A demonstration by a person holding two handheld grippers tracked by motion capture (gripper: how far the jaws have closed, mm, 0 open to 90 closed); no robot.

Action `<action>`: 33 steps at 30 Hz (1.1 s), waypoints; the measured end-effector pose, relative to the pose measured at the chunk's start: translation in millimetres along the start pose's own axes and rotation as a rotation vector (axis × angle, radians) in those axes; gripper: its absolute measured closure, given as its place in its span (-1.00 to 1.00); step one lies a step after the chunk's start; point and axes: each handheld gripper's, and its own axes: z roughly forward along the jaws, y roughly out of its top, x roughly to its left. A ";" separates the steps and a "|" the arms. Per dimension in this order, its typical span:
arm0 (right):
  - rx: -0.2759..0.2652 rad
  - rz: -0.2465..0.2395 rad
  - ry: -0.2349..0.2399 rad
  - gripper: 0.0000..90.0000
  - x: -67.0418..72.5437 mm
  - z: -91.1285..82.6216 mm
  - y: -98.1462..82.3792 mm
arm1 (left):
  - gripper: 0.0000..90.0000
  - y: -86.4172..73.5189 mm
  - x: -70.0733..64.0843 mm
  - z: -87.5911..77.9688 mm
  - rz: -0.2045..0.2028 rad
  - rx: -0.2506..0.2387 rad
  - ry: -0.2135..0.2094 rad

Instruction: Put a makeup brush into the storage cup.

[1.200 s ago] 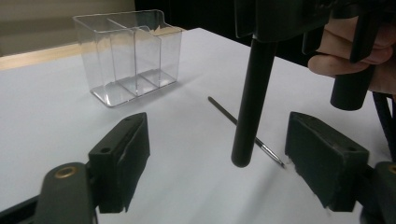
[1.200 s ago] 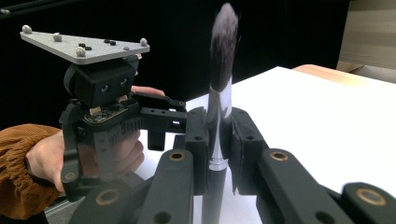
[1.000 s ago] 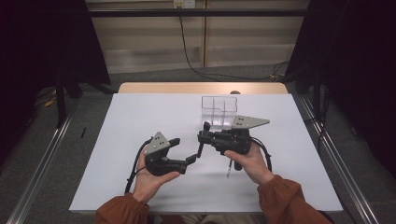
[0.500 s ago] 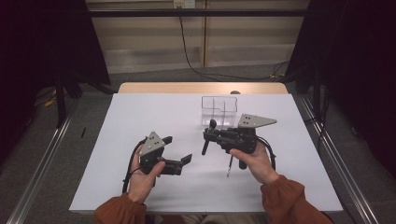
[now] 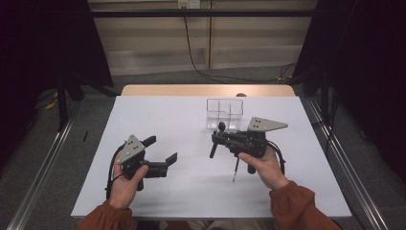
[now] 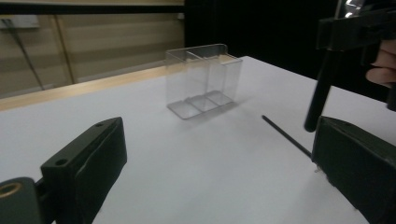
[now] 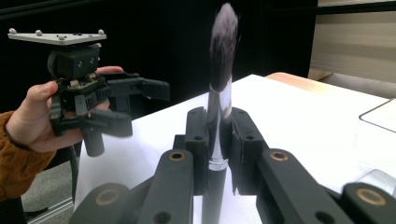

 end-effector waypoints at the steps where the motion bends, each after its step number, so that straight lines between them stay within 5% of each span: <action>1: 0.000 0.001 -0.001 0.77 0.0 -0.2 -0.1 | -0.93 0.2 2.5 -4.1 -0.003 -0.009 0.006; 19: -0.007 0.000 -0.035 0.77 -4.2 -8.3 0.6 | -0.95 -19.7 16.4 -46.7 -0.026 -0.036 0.071; 33: -0.007 -0.006 -0.094 0.77 -15.5 -20.6 2.8 | -0.95 -28.7 23.8 -55.6 -0.031 -0.059 0.106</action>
